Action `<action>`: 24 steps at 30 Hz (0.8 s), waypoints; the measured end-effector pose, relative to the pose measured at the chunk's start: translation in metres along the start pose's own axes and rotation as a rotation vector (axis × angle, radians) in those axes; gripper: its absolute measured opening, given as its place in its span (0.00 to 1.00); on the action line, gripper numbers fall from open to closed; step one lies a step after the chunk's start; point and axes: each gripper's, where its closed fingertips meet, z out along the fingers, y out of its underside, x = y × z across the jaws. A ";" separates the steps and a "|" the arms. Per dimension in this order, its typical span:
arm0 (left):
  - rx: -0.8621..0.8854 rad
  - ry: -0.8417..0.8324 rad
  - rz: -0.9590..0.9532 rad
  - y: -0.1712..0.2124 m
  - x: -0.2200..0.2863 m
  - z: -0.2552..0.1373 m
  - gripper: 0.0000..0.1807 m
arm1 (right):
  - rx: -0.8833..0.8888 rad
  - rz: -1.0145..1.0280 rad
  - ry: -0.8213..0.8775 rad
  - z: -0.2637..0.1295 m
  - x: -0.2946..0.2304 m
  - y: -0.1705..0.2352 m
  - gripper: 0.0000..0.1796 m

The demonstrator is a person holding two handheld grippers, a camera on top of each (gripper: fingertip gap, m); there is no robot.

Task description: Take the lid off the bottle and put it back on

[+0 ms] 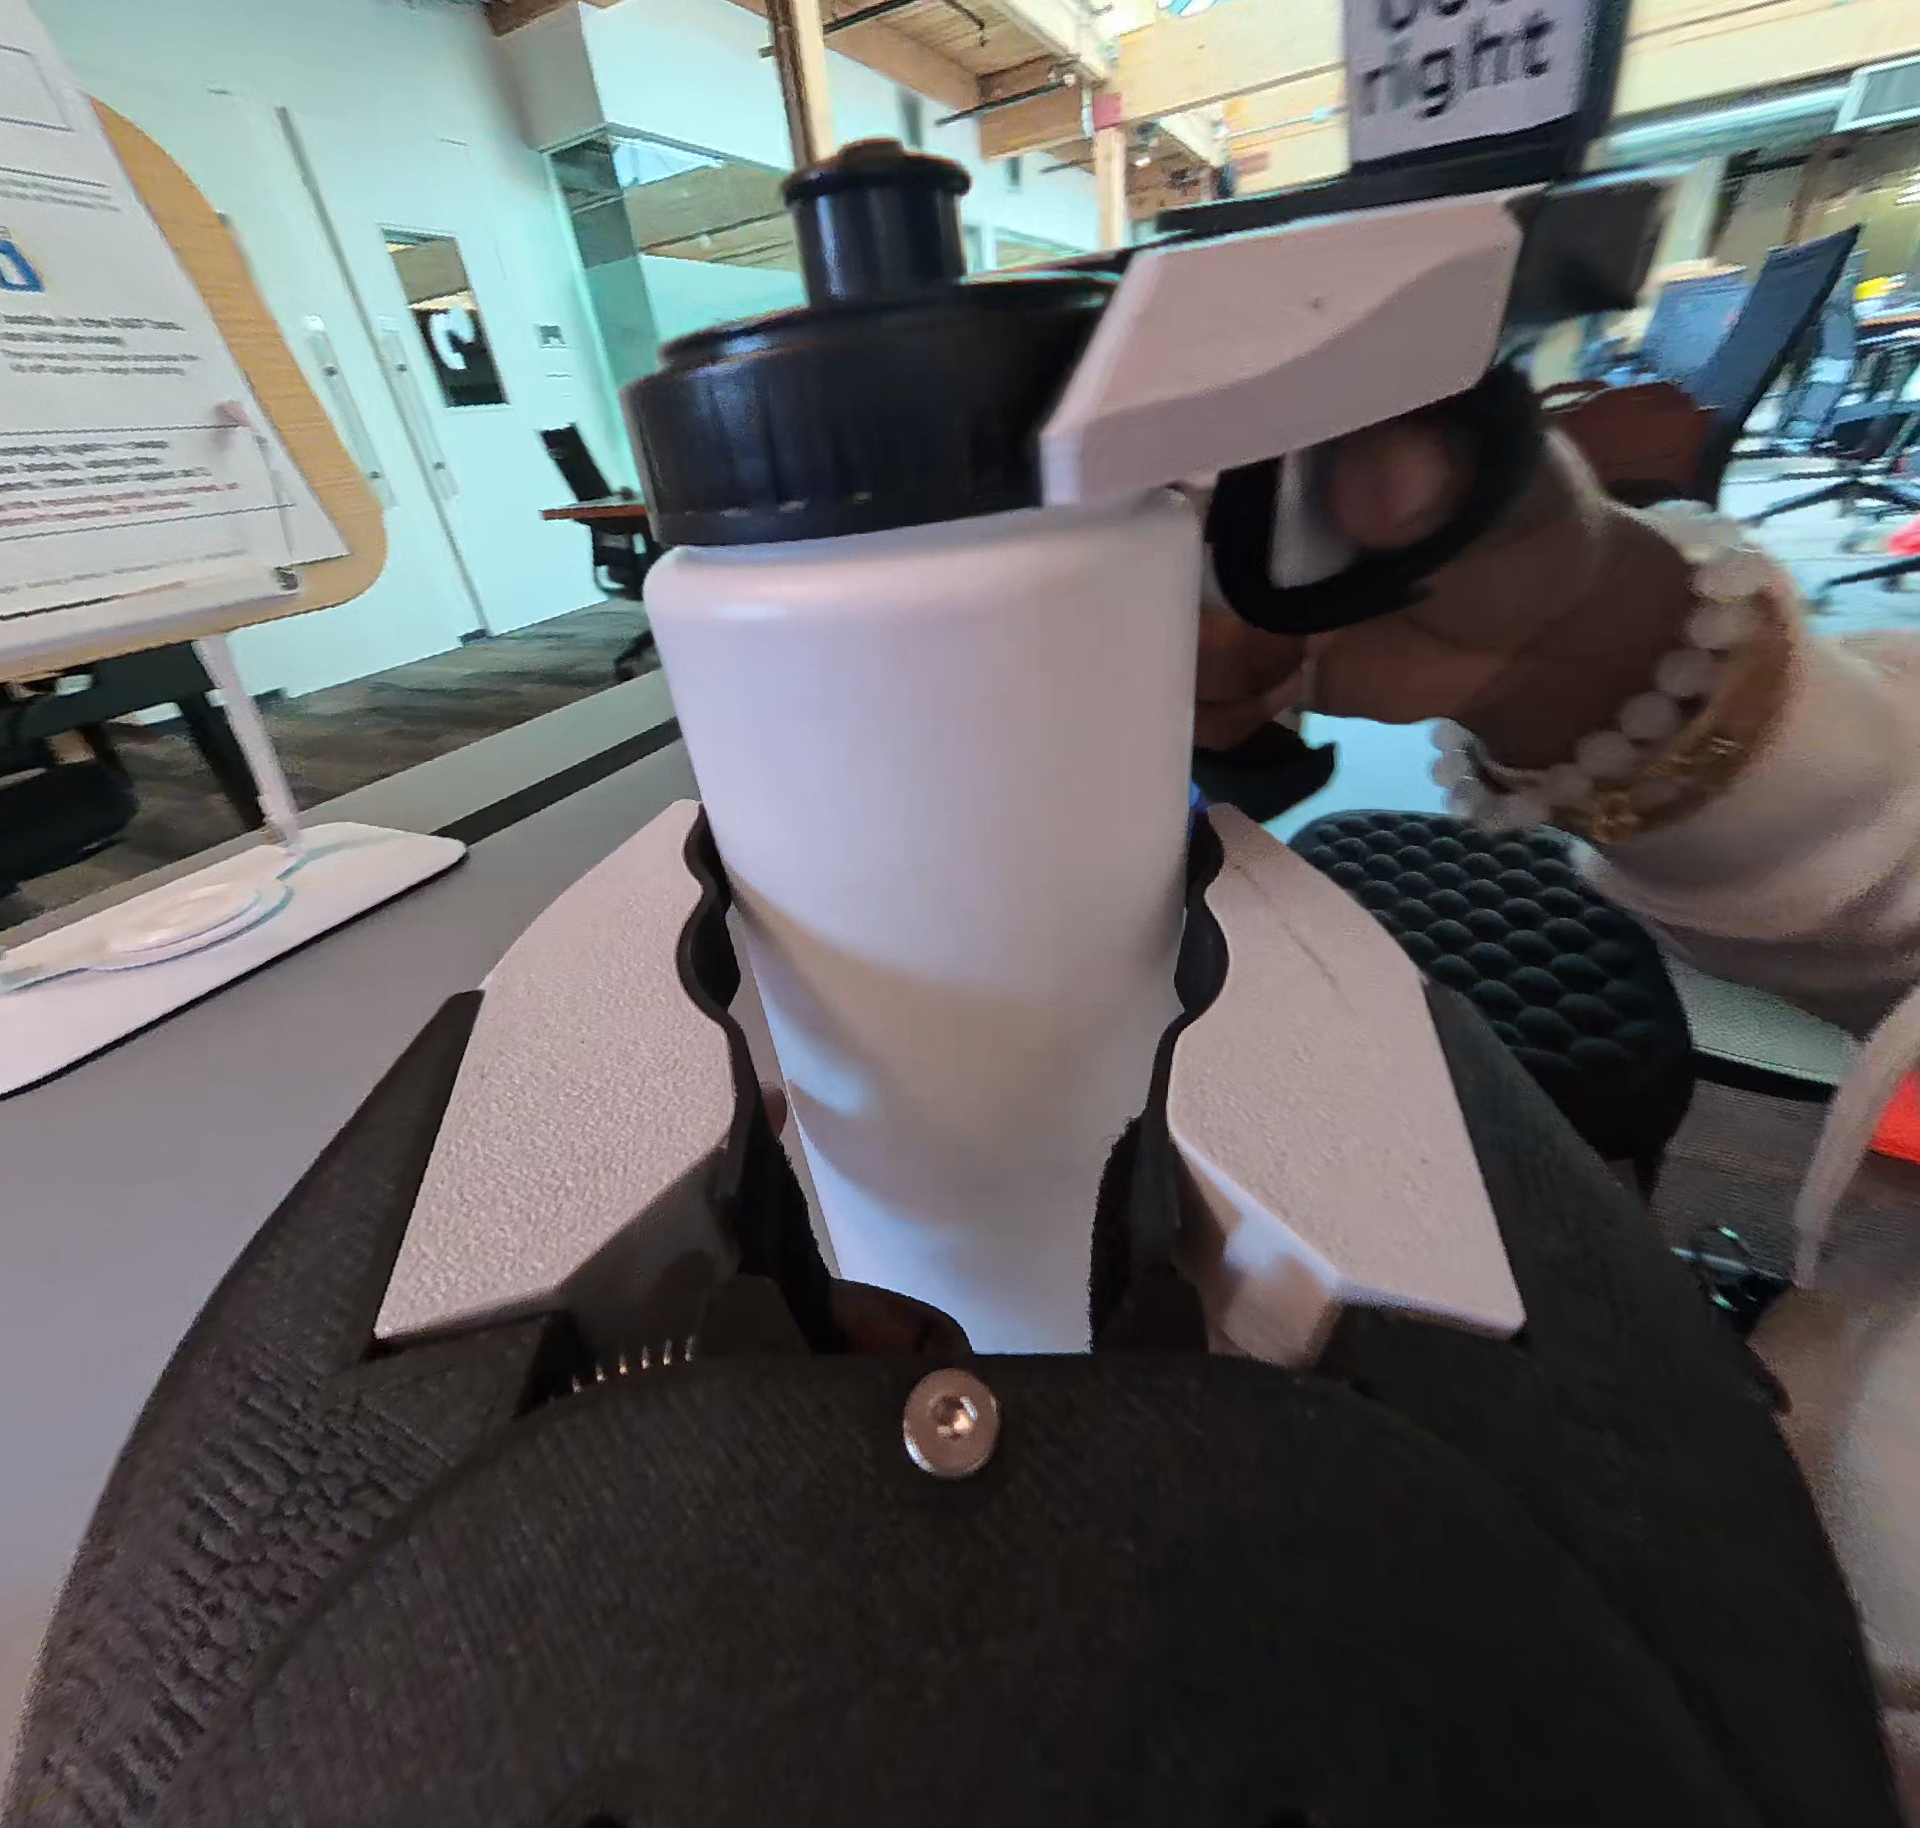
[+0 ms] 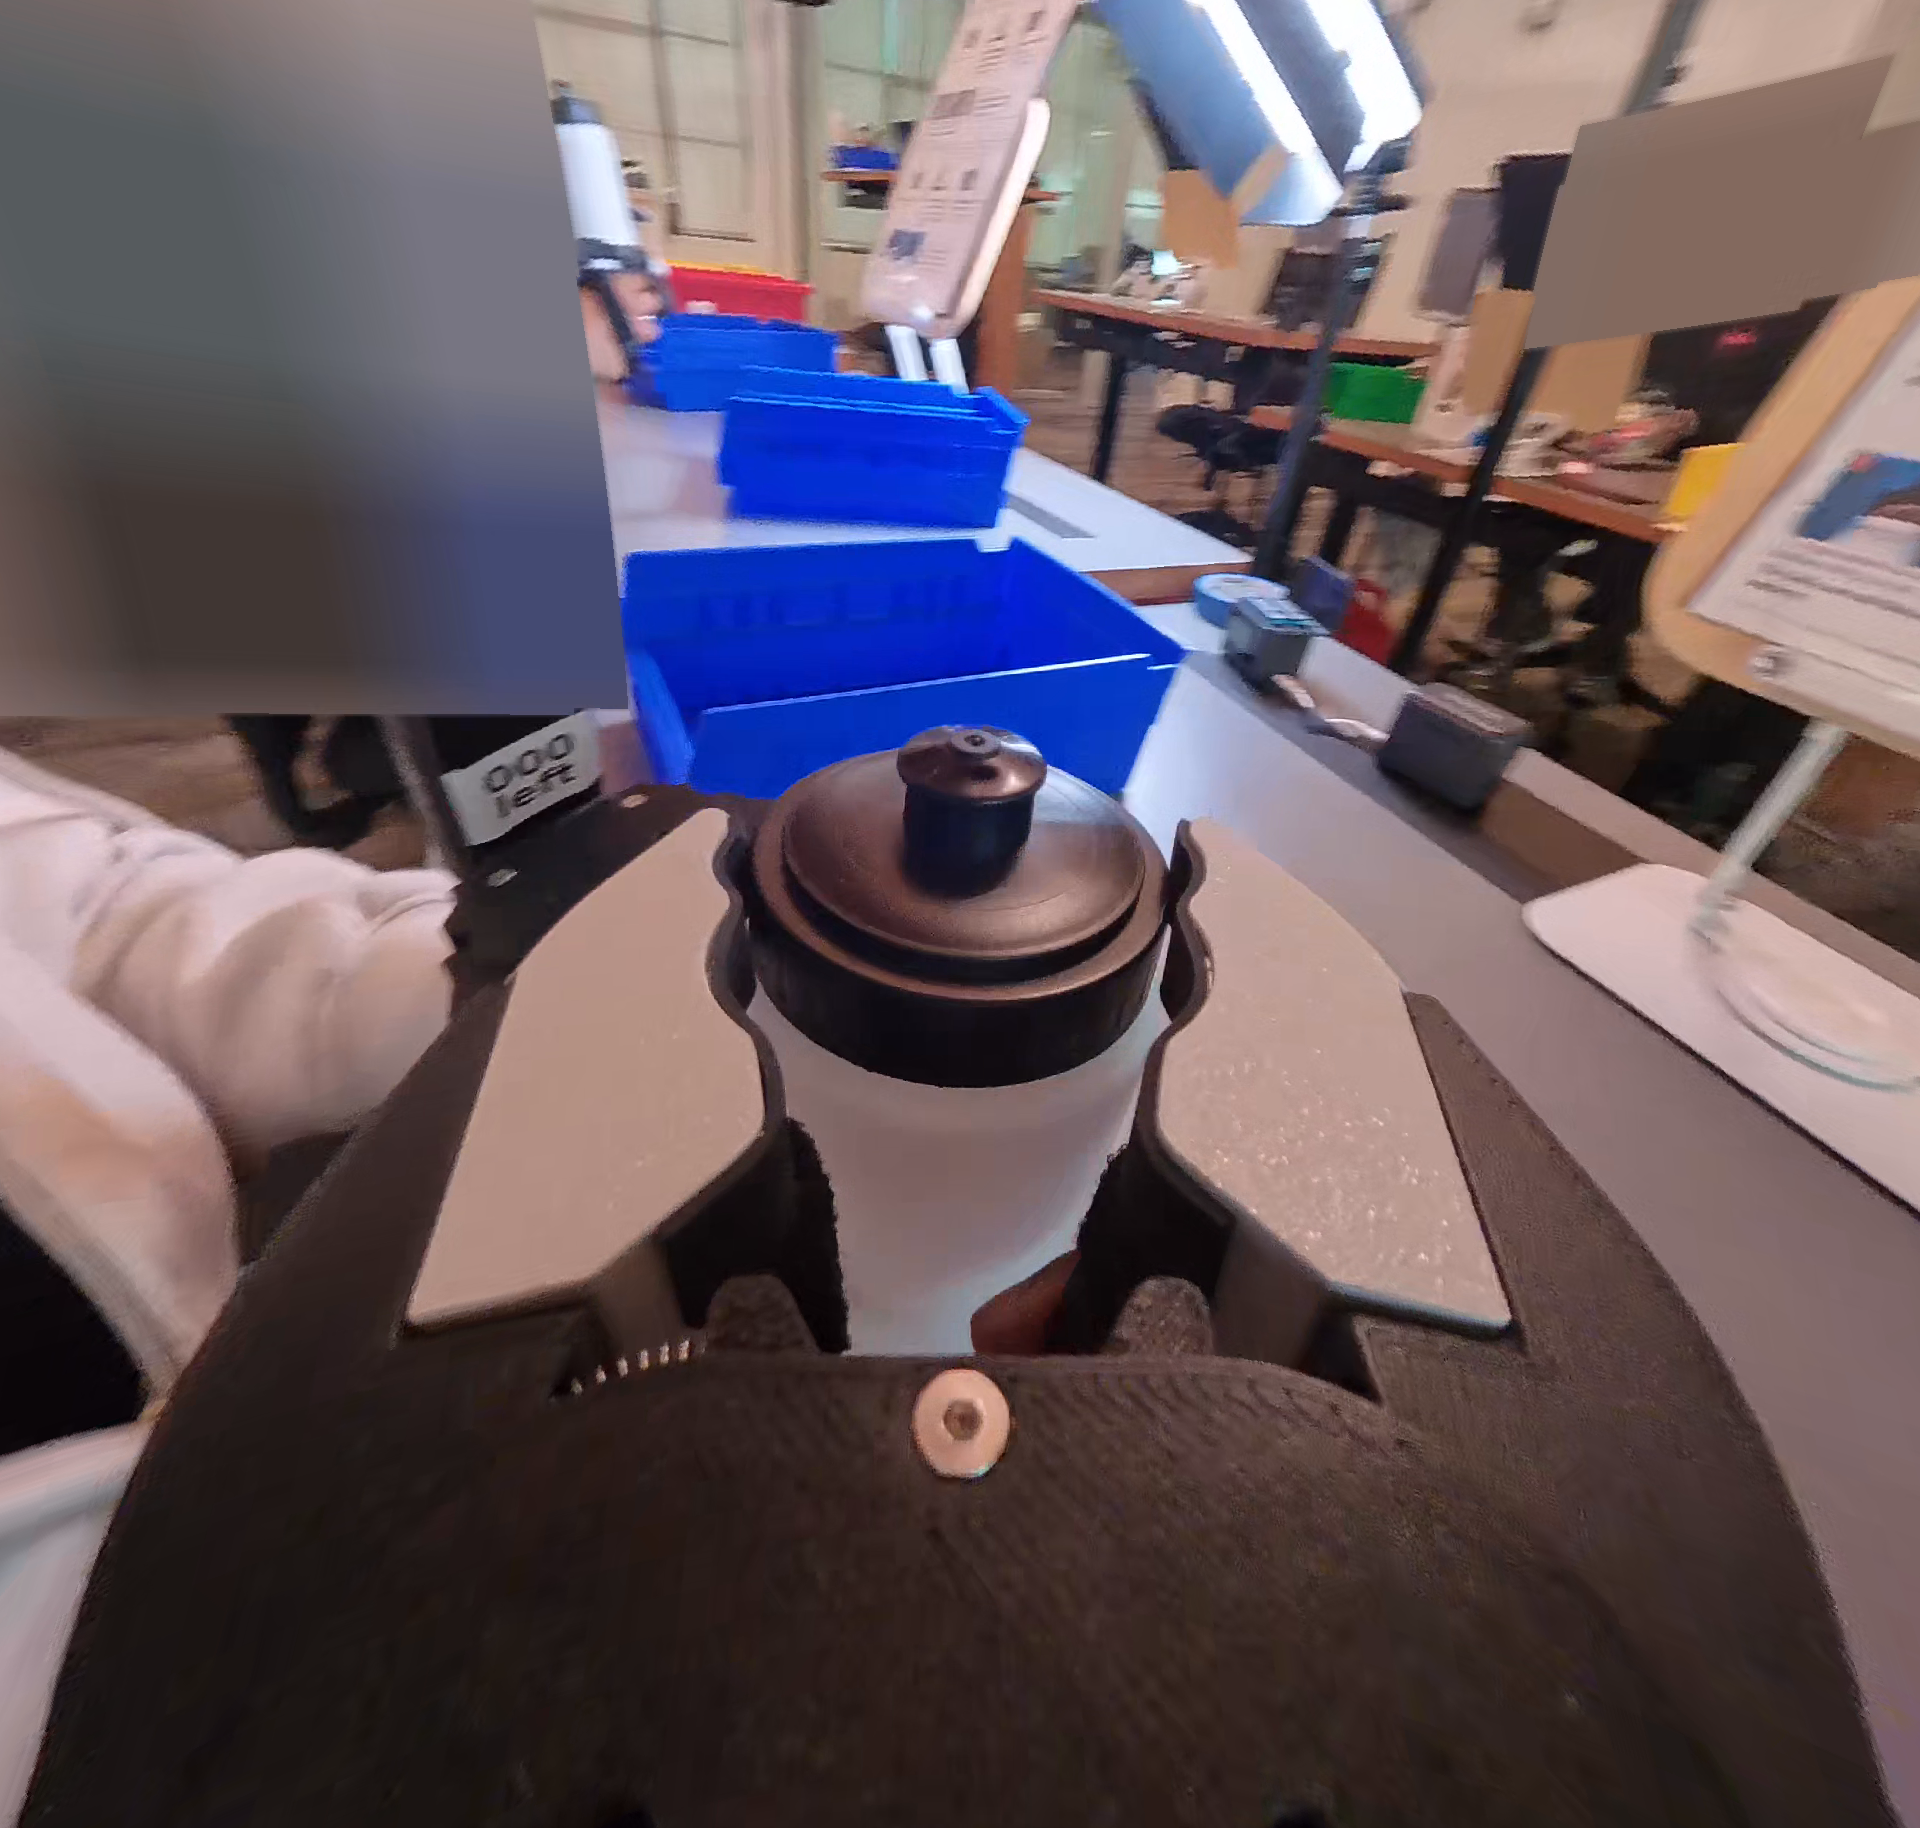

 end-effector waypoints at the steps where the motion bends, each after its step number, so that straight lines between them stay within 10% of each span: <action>1: 0.007 0.029 -0.008 -0.001 0.002 -0.001 0.47 | -0.001 -0.004 -0.066 0.000 -0.003 0.000 0.43; 13: 0.056 0.241 -0.036 -0.004 0.026 -0.008 0.47 | 0.147 0.052 -0.828 -0.020 -0.038 -0.005 0.43; 24: 0.049 -0.032 0.044 -0.002 -0.003 -0.001 0.47 | 0.023 0.098 -0.021 0.002 -0.007 -0.002 0.49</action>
